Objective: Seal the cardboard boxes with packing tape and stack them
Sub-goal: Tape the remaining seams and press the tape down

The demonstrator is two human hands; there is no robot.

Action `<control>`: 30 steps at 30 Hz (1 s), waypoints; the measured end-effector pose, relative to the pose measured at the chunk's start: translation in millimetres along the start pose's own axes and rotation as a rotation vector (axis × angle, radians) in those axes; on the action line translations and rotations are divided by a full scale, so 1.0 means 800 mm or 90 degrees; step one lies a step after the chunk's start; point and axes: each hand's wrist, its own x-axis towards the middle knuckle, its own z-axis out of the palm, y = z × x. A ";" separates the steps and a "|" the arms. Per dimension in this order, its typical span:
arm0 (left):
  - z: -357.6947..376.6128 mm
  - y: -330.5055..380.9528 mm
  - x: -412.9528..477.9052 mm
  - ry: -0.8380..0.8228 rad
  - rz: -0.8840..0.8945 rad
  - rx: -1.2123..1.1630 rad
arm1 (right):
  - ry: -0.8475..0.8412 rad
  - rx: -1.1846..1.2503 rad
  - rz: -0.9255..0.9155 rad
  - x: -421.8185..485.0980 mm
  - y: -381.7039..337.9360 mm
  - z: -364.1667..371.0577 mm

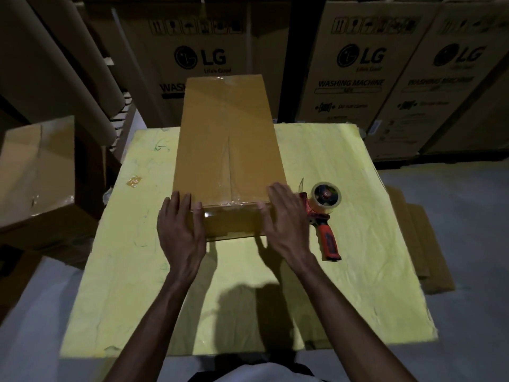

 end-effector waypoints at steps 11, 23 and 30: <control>0.008 0.029 -0.020 0.083 -0.429 -0.368 | 0.062 0.616 0.276 -0.032 -0.038 0.015; 0.047 0.044 -0.048 -0.057 -0.296 -0.365 | 0.139 0.451 0.234 -0.038 -0.071 0.068; 0.040 0.033 -0.041 -0.087 -0.279 -0.290 | 0.085 0.319 0.210 -0.050 -0.079 0.096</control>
